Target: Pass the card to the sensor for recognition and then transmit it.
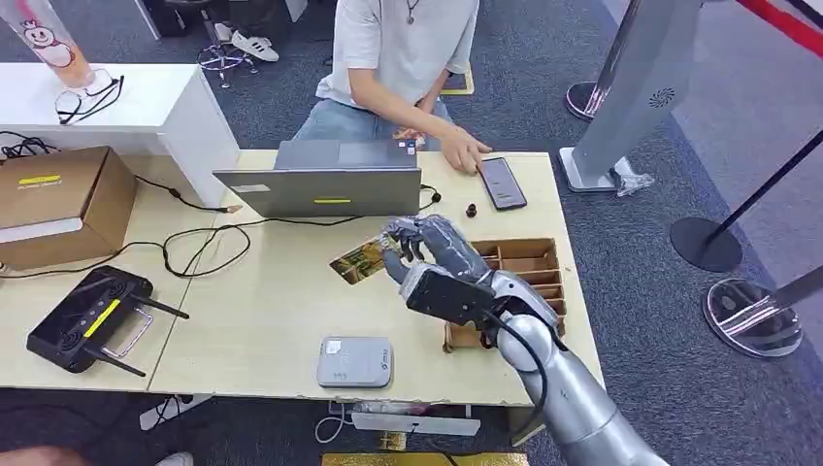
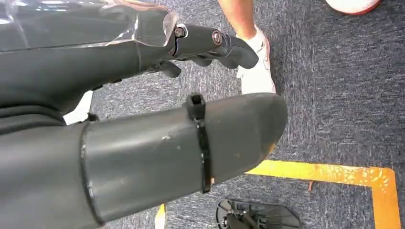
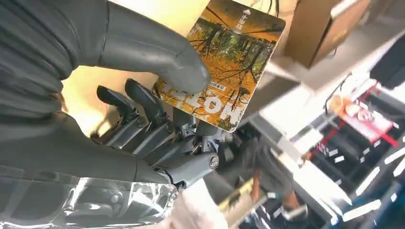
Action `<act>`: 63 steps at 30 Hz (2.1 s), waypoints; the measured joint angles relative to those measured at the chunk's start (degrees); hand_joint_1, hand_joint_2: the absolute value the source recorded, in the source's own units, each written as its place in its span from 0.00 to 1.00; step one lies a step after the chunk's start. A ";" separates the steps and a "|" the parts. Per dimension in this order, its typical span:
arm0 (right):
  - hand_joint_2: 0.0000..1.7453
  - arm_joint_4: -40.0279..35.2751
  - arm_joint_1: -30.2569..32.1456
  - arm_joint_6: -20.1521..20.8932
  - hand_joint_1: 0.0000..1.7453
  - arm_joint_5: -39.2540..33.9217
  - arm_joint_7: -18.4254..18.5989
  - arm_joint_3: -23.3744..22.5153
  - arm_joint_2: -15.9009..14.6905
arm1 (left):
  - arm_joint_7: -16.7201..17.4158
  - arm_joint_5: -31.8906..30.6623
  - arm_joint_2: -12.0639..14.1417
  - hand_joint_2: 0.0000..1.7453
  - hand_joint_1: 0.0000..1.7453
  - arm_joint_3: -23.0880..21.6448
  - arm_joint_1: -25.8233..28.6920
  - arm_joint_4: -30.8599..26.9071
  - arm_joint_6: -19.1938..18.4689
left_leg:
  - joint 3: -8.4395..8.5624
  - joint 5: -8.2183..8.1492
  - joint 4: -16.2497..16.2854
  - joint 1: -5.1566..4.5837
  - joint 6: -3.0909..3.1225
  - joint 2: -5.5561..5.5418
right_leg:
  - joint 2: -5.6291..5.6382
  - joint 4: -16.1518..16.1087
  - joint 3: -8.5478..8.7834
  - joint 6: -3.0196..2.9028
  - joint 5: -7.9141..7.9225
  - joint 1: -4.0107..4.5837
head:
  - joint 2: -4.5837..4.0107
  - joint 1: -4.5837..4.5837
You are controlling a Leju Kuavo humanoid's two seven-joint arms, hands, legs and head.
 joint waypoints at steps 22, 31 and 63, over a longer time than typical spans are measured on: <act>1.00 10.14 -2.58 11.97 1.00 -14.01 6.56 5.94 -1.14 | 0.70 -0.70 -0.04 0.00 0.00 0.00 -0.19 0.00 0.13 | 0.00 0.00 0.00 0.00 0.00 0.00 | 0.00 0.00 0.00 0.00 0.00 0.00 | 0.00 0.02; 1.00 16.02 -3.65 10.44 1.00 -14.90 8.15 8.20 -0.83 | 1.73 -1.53 -0.11 0.00 0.00 -0.11 -0.66 0.00 0.15 | -0.01 0.00 0.00 0.00 0.00 0.00 | 0.00 0.00 0.00 0.00 0.00 0.00 | 0.00 0.00; 1.00 31.37 -5.51 4.43 1.00 -5.85 13.14 15.89 1.03 | 3.06 -2.58 -0.57 0.00 0.00 -1.49 -1.72 0.00 -0.18 | -0.01 0.00 0.00 0.00 0.00 0.00 | 0.00 0.00 0.01 0.00 0.00 0.00 | 0.00 0.02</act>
